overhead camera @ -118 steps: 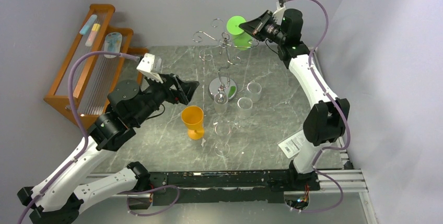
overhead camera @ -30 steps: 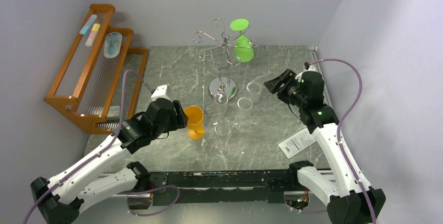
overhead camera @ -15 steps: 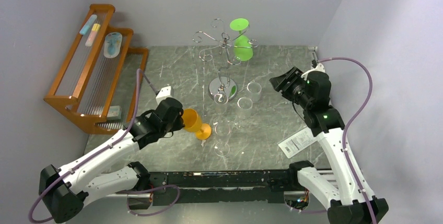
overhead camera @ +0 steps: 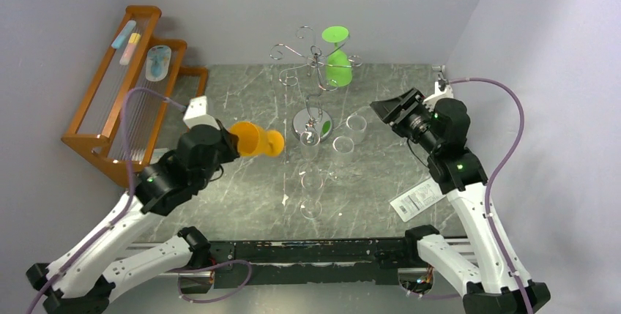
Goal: Place the wine glass upside down on the wine glass rack
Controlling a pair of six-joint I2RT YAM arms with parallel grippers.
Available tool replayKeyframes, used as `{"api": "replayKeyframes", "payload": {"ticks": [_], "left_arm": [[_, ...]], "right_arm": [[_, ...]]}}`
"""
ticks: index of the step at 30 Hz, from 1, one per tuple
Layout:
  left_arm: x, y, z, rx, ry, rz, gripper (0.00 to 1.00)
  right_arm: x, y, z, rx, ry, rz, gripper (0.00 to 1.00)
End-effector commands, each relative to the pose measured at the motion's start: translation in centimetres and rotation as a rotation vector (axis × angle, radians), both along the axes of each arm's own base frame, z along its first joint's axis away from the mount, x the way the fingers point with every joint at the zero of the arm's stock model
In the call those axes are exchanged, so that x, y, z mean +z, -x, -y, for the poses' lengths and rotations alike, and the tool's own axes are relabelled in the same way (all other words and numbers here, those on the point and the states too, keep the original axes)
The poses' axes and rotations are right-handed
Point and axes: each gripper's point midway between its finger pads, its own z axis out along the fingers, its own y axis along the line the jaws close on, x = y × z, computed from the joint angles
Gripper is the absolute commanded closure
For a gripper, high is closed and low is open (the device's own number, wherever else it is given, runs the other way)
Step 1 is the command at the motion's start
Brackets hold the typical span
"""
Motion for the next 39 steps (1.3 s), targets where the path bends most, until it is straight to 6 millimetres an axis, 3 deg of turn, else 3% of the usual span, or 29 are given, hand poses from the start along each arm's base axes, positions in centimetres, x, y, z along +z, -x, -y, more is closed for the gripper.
{"api": "replayKeyframes", "payload": {"ticks": [1, 5, 8, 11, 15, 20, 25, 35, 39], "left_arm": [[6.5, -0.3, -2.5, 0.063, -0.010, 0.176, 0.95], [11.9, 0.2, -3.5, 0.054, 0.026, 0.293, 0.95], [15.4, 0.9, -4.7, 0.068, 0.043, 0.354, 0.95], [17.7, 1.7, -5.2, 0.060, 0.099, 0.418, 0.95], [20.1, 2.5, -5.6, 0.049, 0.199, 0.532, 0.95], [21.7, 2.9, -5.7, 0.043, 0.296, 0.685, 0.95], [22.0, 3.0, -5.7, 0.039, 0.309, 0.783, 0.95], [23.1, 4.4, -4.4, -0.083, 0.324, 0.869, 0.95], [23.6, 5.5, -3.8, -0.159, 0.307, 0.911, 0.95]], "right_arm": [[3.7, 0.9, -4.0, 0.134, -0.131, 0.081, 0.42], [5.4, 2.7, -9.8, 0.262, -0.192, 0.141, 0.35], [7.1, 3.7, -12.7, 0.302, -0.227, 0.182, 0.31], [9.7, 4.9, -15.0, 0.342, -0.316, 0.252, 0.27], [11.7, 6.3, -18.9, 0.397, -0.440, 0.255, 0.27], [12.8, 7.2, -23.3, 0.396, -0.578, 0.157, 0.35], [14.4, 7.8, -26.1, 0.385, -0.701, 0.112, 0.38], [13.8, 6.2, -28.5, 0.315, -0.749, 0.039, 0.42], [15.0, 6.7, -29.9, 0.382, -0.809, 0.061, 0.46]]}}
